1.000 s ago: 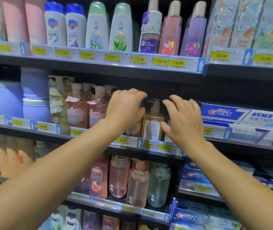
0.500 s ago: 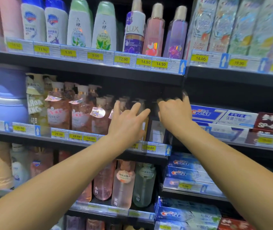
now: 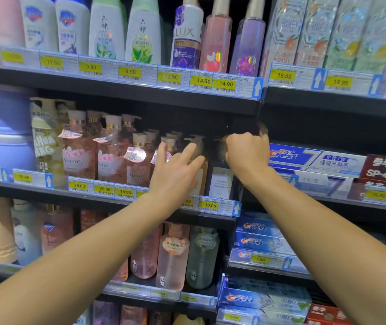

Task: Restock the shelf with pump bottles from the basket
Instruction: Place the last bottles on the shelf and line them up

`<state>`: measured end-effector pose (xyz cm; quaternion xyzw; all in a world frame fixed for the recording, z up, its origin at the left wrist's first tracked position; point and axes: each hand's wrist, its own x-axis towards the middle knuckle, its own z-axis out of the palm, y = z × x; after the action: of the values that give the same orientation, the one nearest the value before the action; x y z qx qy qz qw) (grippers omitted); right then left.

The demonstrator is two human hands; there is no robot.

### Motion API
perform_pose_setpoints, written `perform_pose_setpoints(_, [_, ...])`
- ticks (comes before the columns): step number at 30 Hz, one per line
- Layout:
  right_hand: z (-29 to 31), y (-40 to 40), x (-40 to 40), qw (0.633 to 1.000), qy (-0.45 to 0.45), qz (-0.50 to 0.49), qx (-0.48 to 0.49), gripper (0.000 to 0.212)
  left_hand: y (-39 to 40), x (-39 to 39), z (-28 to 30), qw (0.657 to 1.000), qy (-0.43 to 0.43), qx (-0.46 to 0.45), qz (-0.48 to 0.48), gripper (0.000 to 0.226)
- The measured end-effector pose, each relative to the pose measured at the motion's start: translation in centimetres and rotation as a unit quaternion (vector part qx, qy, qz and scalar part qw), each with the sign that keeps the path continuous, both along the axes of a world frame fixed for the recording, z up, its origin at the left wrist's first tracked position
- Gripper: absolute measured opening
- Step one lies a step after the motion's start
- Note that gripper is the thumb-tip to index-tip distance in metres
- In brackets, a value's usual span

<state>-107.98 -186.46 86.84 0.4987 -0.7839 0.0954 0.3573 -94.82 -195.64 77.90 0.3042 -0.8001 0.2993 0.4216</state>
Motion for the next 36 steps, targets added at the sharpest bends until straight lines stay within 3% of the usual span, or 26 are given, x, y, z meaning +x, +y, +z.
perform_pose_setpoints(9, [0.0,-0.1,-0.3,0.999,0.010,0.027,-0.030,0.014,0.4,-0.1,0.2,1.000,-0.005,0.019,0.004,0.053])
perform_pose_setpoints(21, [-0.5,-0.1,-1.0,0.998,0.018,0.047,-0.038,0.024,0.7,-0.1,0.5,0.999,-0.014,0.043,0.008,0.051])
perform_pose_setpoints(36, [-1.3,-0.5,-1.3,0.997,0.025,0.052,-0.060,0.020,1.4,0.0,1.0,0.997,-0.025,0.070,0.012,0.045])
